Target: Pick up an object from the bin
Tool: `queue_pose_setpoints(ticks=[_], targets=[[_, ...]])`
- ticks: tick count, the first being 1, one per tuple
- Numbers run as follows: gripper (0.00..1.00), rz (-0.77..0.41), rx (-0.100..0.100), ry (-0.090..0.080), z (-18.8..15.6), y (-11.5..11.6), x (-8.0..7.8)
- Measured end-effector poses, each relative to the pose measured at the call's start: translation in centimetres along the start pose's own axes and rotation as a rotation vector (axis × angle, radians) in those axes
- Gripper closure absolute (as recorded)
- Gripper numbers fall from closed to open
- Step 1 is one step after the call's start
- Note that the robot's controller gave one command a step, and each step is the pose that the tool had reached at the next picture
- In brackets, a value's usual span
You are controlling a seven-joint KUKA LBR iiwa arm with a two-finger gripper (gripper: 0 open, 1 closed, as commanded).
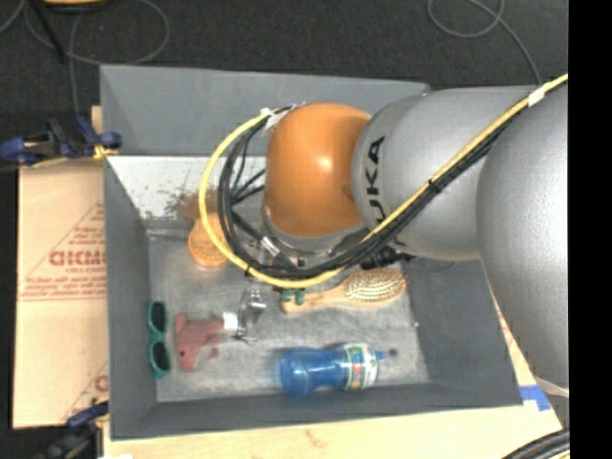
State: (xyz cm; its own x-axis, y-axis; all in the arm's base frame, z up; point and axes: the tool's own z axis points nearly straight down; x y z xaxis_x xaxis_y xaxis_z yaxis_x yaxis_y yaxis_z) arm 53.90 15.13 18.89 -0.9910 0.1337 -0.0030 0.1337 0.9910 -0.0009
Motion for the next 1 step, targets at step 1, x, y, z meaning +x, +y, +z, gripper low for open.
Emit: queue_pose_setpoints(ticks=[1], targets=[[0.00, 0.000, 0.000, -0.001, -0.03, 0.01, -0.03]])
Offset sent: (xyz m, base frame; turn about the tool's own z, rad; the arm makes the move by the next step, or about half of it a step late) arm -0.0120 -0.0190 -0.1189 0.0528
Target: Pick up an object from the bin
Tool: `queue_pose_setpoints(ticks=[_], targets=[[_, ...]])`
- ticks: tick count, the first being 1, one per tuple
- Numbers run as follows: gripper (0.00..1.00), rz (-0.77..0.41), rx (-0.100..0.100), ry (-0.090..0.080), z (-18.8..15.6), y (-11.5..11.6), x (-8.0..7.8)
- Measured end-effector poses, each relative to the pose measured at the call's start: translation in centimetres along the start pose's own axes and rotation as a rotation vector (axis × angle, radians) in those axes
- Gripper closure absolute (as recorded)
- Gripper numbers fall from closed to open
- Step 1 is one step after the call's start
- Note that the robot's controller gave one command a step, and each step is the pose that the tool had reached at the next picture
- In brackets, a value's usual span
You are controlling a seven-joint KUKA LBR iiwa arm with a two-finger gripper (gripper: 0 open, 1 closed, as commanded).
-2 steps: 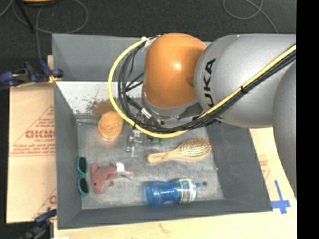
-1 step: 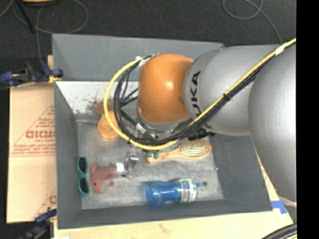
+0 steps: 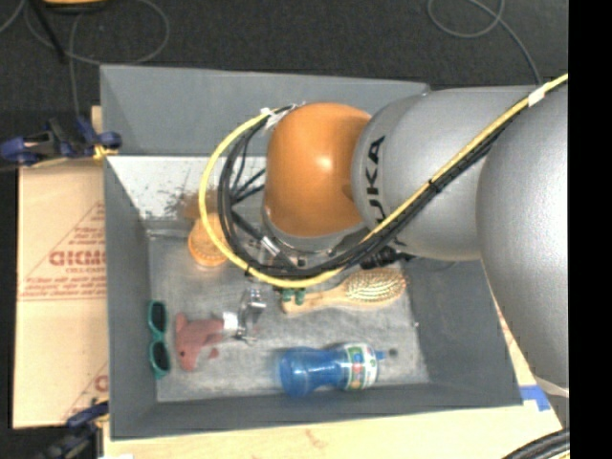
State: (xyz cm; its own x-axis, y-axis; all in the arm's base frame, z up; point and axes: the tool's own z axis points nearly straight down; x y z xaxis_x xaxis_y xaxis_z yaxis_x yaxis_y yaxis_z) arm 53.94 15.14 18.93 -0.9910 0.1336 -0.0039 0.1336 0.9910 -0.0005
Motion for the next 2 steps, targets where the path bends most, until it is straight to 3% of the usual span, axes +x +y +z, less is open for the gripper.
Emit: queue_pose_setpoints(ticks=[1, 2], targets=[[1.00, 0.053, 0.000, 0.000, 11.75, -2.19, 0.82], [1.00, 0.054, 0.000, 0.000, 11.75, -2.19, 0.82]])
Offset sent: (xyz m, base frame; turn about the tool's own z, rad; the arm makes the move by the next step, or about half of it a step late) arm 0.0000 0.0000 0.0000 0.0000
